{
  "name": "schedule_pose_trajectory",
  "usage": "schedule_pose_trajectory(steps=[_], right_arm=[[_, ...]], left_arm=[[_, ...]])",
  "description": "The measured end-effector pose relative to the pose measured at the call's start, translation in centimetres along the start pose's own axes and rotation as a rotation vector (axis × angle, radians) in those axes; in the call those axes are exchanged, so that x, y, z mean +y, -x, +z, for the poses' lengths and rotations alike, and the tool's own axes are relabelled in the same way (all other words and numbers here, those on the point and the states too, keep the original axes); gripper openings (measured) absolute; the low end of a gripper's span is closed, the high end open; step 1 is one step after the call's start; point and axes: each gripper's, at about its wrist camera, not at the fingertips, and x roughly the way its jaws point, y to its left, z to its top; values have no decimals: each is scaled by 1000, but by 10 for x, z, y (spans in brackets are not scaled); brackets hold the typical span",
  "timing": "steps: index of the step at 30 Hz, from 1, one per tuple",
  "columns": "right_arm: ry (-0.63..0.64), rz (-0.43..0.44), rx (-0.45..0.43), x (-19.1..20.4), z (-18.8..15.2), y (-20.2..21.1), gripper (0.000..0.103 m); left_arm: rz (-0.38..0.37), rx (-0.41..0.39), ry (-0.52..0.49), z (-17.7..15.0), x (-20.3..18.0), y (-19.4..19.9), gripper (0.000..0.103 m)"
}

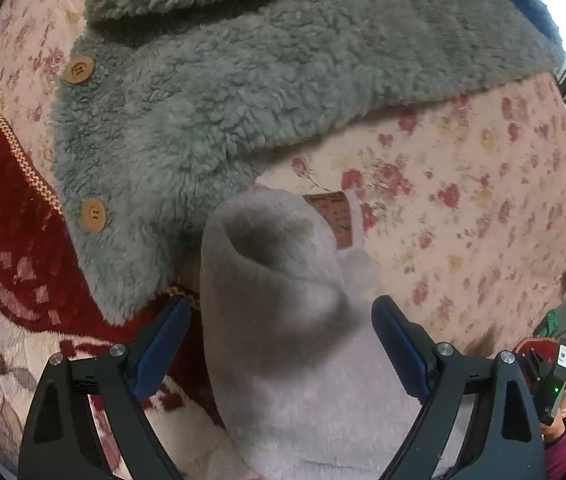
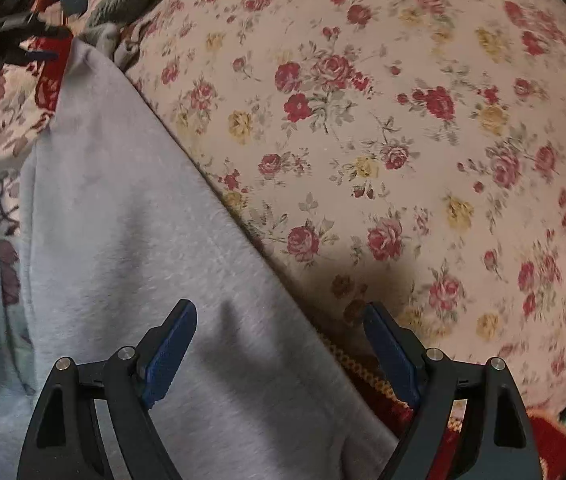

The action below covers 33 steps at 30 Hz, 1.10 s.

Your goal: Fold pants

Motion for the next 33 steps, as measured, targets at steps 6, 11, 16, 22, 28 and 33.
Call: schedule_pose_trajectory(steps=[6, 11, 16, 22, 28, 33], right_arm=[[58, 46, 29, 0, 10, -12, 89], [58, 128, 71, -2, 19, -27, 89], [77, 104, 109, 7, 21, -43, 34], [178, -18, 85, 37, 15, -19, 11], [156, -129, -14, 37, 18, 48, 11], [130, -236, -67, 53, 17, 113, 11]], left_arm=[[34, 22, -20, 7, 2, -19, 91], [43, 36, -30, 4, 3, -31, 91], [32, 29, -43, 1, -2, -41, 86], [65, 27, -119, -7, -29, -41, 28], [18, -22, -110, -4, -41, 3, 23], [-33, -65, -102, -6, -50, 50, 23]])
